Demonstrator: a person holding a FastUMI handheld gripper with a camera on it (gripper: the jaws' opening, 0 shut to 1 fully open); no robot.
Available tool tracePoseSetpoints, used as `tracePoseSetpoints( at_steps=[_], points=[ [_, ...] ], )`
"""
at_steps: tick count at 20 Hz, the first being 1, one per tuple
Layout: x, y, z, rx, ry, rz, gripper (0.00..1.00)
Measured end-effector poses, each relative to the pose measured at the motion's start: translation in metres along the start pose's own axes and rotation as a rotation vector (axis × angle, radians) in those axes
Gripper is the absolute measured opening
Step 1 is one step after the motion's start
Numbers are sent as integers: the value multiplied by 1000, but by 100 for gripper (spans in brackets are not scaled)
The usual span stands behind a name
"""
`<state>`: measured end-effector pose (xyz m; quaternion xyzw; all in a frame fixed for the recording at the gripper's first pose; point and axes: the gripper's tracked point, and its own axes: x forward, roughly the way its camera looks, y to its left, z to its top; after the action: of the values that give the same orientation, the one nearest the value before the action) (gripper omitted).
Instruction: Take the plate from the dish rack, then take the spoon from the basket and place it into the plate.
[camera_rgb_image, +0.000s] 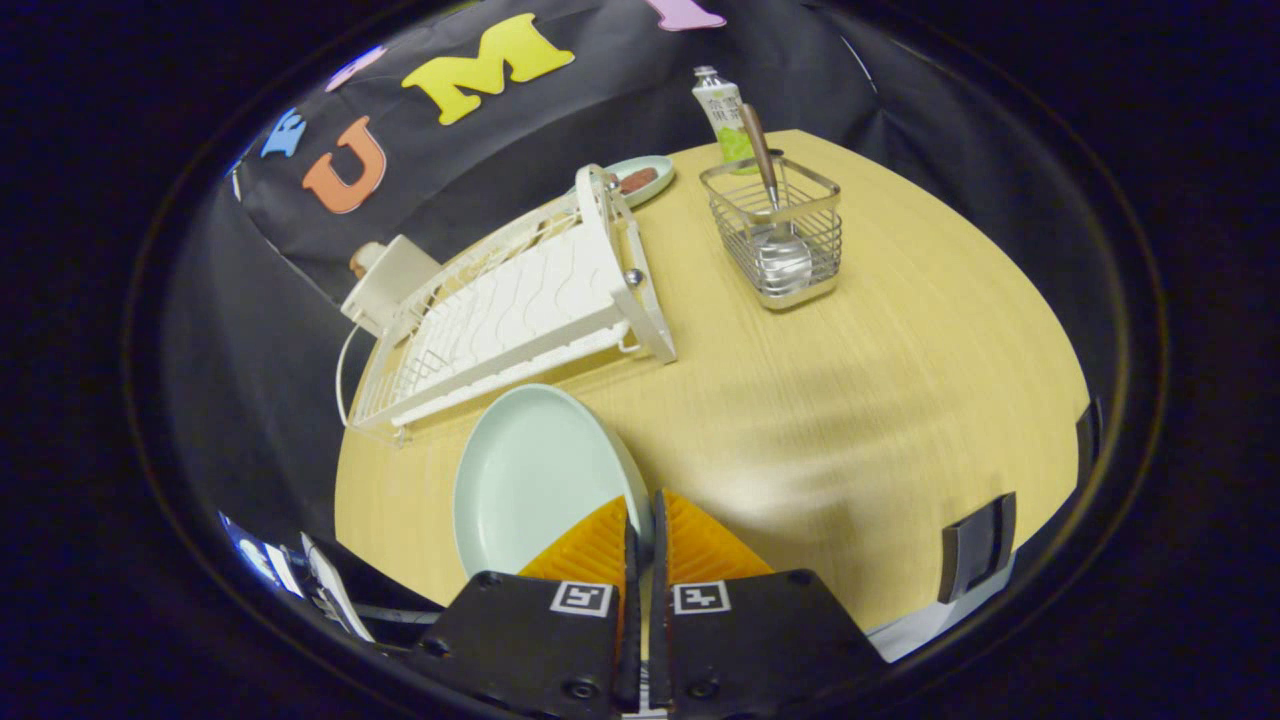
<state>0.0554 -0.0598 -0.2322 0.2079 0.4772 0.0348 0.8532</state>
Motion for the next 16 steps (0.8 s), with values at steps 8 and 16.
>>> tracePoseSetpoints(
  at_steps=[8,16],
  points=[
    [16,-7,-6,-4,7,-5,12],
    [-2,-20,26,-187,-224,-23,69]
  ],
)
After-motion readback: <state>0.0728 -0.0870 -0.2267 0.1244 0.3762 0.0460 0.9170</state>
